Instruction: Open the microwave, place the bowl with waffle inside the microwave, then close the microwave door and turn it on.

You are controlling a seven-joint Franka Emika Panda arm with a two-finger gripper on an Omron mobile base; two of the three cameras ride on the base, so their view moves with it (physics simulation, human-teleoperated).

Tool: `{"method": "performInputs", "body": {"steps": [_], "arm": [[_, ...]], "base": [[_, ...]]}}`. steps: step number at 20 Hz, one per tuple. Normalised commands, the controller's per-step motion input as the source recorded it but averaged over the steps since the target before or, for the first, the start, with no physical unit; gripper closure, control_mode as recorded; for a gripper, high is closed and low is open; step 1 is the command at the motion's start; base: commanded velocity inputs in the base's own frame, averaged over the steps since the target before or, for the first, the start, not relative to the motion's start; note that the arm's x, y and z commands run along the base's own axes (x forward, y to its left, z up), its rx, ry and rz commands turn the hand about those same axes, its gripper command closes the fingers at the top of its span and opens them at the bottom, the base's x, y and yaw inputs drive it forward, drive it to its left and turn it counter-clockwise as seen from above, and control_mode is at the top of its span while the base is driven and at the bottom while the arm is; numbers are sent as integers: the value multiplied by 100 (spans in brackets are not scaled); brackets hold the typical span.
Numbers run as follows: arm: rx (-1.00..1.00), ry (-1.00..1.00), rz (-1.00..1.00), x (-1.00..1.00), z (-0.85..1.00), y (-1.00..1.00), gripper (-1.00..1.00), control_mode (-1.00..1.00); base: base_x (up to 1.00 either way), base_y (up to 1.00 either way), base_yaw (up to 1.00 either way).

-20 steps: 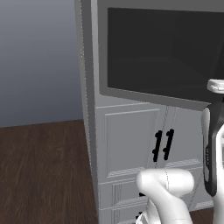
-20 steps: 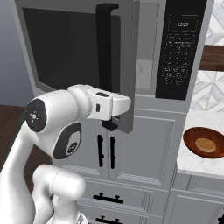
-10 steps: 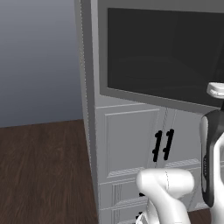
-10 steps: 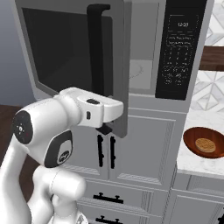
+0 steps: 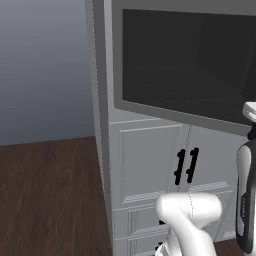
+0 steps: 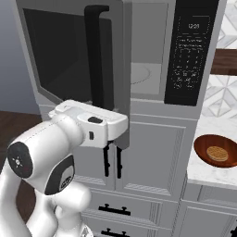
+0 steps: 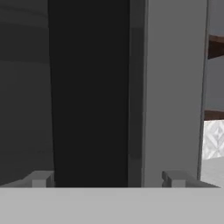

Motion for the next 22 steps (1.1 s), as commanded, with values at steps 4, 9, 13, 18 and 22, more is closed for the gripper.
{"method": "performInputs", "body": {"steps": [4, 9, 13, 18, 22], "arm": [[-3, 0, 3, -43, 0, 26, -100, -100], [-5, 0, 8, -48, 0, 28, -100, -100], [-3, -3, 7, -56, 2, 26, -100, -100], [0, -4, 23, -33, 9, -52, -100, -100], [1, -1, 27, -1, 1, -75, -100, -100]], "base": [[0, 0, 0], [0, 0, 0], [0, 0, 0], [0, 0, 0], [0, 0, 0]]}}
